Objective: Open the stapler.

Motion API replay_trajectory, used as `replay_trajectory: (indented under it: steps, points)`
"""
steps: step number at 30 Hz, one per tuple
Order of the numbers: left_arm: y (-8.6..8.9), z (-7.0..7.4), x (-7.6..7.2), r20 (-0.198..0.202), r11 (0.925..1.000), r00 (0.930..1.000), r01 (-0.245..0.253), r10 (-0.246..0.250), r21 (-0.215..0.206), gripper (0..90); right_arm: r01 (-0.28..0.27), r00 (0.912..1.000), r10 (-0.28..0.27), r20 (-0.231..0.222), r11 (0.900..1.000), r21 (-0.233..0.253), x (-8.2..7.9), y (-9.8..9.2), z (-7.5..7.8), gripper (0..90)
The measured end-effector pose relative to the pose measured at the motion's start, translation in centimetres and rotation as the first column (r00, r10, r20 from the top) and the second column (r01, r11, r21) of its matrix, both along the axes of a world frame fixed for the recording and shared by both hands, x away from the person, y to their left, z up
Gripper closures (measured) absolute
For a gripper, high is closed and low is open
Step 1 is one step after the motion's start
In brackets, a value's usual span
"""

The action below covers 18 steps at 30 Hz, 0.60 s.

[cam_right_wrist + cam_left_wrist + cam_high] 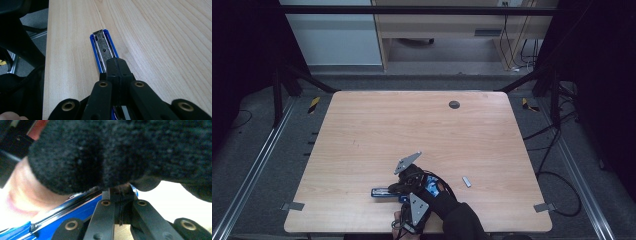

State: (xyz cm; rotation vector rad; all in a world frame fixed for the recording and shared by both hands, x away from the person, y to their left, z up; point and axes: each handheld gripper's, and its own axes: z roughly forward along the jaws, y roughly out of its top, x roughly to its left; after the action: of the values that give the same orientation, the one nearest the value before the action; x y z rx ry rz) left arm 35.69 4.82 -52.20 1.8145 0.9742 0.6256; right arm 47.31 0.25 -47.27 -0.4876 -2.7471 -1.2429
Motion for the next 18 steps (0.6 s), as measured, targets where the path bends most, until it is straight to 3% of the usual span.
replay_trajectory:
  steps: [6, 11, 14, 18]
  points:
    - [0.1, 0.0, 0.0, -0.007, 0.9999, 1.0, 0.0, 0.0, -0.011, 89.6, 0.008, 0.9998, -0.008, 0.016, 0.999, 0.049, -0.1, -0.7, 0.4, 88.9]
    - [0.2, 0.0, 0.1, -0.015, 0.9996, 0.9999, 0.002, -0.003, -0.029, 88.7, 0.062, 0.9965, -0.066, 0.051, 0.994, 0.09, 0.1, -2.2, 1.0, 83.3]
    - [0.3, 0.0, 0.1, -0.019, 0.9995, 0.9998, 0.007, -0.007, -0.032, 87.4, 0.119, 0.9884, -0.13, 0.079, 0.985, 0.128, 0.2, -3.3, 1.5, 75.5]
    - [0.4, 0.1, 0.2, -0.031, 0.999, 0.9994, 0.014, -0.015, -0.042, 83.7, 0.193, 0.9689, -0.214, 0.124, 0.967, 0.165, 0.3, -5.0, 2.2, 65.6]
